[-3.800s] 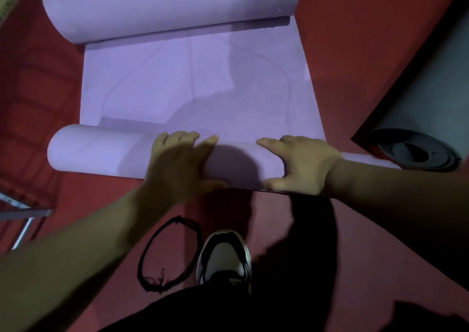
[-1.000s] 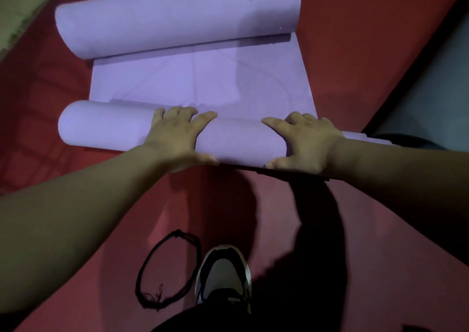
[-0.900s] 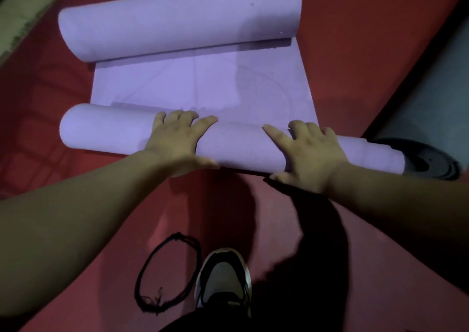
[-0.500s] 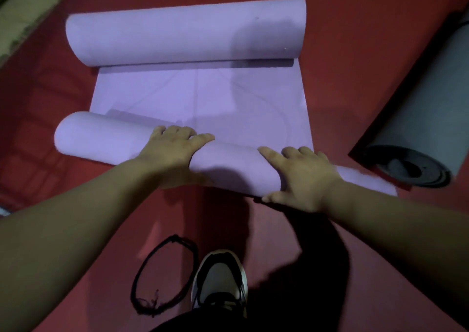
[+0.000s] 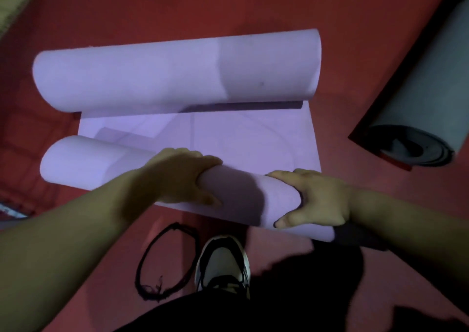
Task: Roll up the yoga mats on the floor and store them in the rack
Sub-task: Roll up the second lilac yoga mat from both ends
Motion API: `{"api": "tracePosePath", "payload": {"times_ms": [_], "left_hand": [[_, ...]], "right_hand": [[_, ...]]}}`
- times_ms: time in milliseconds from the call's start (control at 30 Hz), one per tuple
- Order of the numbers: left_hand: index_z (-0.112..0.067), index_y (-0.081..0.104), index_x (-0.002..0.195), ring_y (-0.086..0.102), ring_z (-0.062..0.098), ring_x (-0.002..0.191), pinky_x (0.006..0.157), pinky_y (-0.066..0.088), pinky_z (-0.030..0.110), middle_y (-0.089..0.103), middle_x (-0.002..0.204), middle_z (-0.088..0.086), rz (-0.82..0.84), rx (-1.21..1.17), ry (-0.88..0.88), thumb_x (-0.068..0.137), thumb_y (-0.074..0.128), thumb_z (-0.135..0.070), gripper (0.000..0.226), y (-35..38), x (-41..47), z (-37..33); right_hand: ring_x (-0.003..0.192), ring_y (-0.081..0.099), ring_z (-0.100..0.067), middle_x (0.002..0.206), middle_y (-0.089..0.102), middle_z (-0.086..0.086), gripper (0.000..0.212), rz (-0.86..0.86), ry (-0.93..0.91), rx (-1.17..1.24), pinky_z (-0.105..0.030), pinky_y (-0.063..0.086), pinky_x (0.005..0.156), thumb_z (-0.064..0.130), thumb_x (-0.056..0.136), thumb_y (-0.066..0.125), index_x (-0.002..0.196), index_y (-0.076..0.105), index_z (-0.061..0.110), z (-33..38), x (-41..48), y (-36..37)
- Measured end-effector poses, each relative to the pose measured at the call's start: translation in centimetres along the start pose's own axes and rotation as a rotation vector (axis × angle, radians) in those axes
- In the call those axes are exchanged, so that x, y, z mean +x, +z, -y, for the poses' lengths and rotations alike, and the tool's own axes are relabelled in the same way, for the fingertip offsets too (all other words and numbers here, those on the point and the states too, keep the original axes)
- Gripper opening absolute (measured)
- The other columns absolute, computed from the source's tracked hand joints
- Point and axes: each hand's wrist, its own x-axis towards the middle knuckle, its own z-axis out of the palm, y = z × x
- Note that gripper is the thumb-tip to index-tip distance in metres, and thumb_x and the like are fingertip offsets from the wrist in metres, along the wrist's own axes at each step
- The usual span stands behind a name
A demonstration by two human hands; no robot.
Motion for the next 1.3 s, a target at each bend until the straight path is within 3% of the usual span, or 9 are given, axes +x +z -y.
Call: {"api": "tracePosePath", "payload": {"times_ms": [167,300,400,467,600,667,967,1167,1300], "left_hand": [[-0.055,0.036,0.137,0.059,0.021,0.115,0.097,0.047,0.043,0.064,0.125,-0.016,0.015,-0.021,0.008,0.053,0.042,-0.102,0.097,-0.1,0.7,0.6],[-0.057,0.035,0.139,0.057,0.019,0.116,0.097,0.047,0.041,0.063,0.126,-0.016,0.063,-0.042,-0.023,0.052,0.042,-0.103,0.098,-0.4,1.2,0.9],[-0.057,0.034,0.14,0.058,0.02,0.117,0.098,0.047,0.042,0.063,0.128,-0.016,0.082,-0.043,-0.031,0.053,0.043,-0.104,0.1,-0.5,1.4,0.8],[-0.052,0.035,0.143,0.059,0.021,0.116,0.096,0.047,0.043,0.062,0.128,-0.014,-0.016,-0.013,-0.013,0.055,0.04,-0.105,0.103,-0.2,0.9,0.8],[-0.035,0.047,0.148,0.061,0.03,0.112,0.095,0.046,0.045,0.061,0.124,0.0,-0.404,0.067,0.003,0.069,0.046,-0.098,0.101,2.1,-1.0,0.6],[-0.032,0.052,0.147,0.059,0.034,0.115,0.099,0.042,0.051,0.061,0.127,0.008,-0.452,0.151,-0.001,0.066,0.046,-0.101,0.107,3.3,-1.4,0.2],[-0.043,0.048,0.145,0.06,0.028,0.112,0.095,0.04,0.043,0.063,0.119,-0.003,-0.338,0.104,-0.052,0.058,0.042,-0.106,0.107,1.9,-0.8,0.0],[-0.049,0.04,0.146,0.057,0.023,0.111,0.096,0.039,0.041,0.058,0.12,-0.008,-0.287,0.069,-0.064,0.054,0.042,-0.106,0.108,1.0,-0.2,0.5],[-0.048,0.034,0.15,0.054,0.024,0.12,0.104,0.035,0.044,0.056,0.128,-0.005,-0.27,0.056,-0.067,0.055,0.041,-0.105,0.111,0.8,0.1,0.5]], "right_hand": [[0.129,0.045,-0.013,0.133,0.044,0.012,0.102,-0.001,0.061,-0.007,-0.034,0.038,0.112,0.08,0.066,0.073,0.15,0.019,0.059,-0.2,0.2,0.0],[0.124,0.053,-0.025,0.139,0.048,0.005,0.104,-0.277,0.052,-0.312,-0.044,0.046,0.1,0.089,0.07,0.048,0.159,0.015,0.046,1.5,-1.3,3.1],[0.116,0.059,-0.029,0.133,0.057,0.003,0.104,-0.393,0.086,-0.384,-0.045,0.048,0.091,0.089,0.068,0.051,0.157,0.025,0.043,2.0,-1.2,4.8],[0.118,0.057,-0.027,0.134,0.055,0.005,0.104,-0.37,0.083,-0.364,-0.045,0.047,0.092,0.09,0.067,0.05,0.157,0.022,0.046,1.7,-1.0,4.3],[0.123,0.053,-0.023,0.132,0.052,0.007,0.107,-0.221,0.092,-0.243,-0.044,0.047,0.1,0.092,0.064,0.05,0.154,0.011,0.051,0.9,0.1,1.4],[0.123,0.053,-0.023,0.129,0.053,0.007,0.107,-0.183,0.098,-0.21,-0.044,0.047,0.101,0.094,0.061,0.048,0.153,0.012,0.052,0.6,0.5,0.7],[0.126,0.053,-0.023,0.138,0.051,0.008,0.106,-0.193,0.086,-0.247,-0.043,0.046,0.102,0.093,0.067,0.049,0.155,0.012,0.049,0.6,0.5,0.3],[0.108,0.062,-0.036,0.132,0.058,-0.01,0.102,-0.477,0.029,-0.515,-0.05,0.053,0.084,0.086,0.072,0.053,0.158,0.026,0.038,1.0,0.1,3.8],[0.116,0.058,-0.031,0.135,0.054,-0.002,0.104,-0.378,0.048,-0.466,-0.046,0.05,0.089,0.089,0.07,0.049,0.158,0.018,0.045,1.0,0.2,2.4]]}}
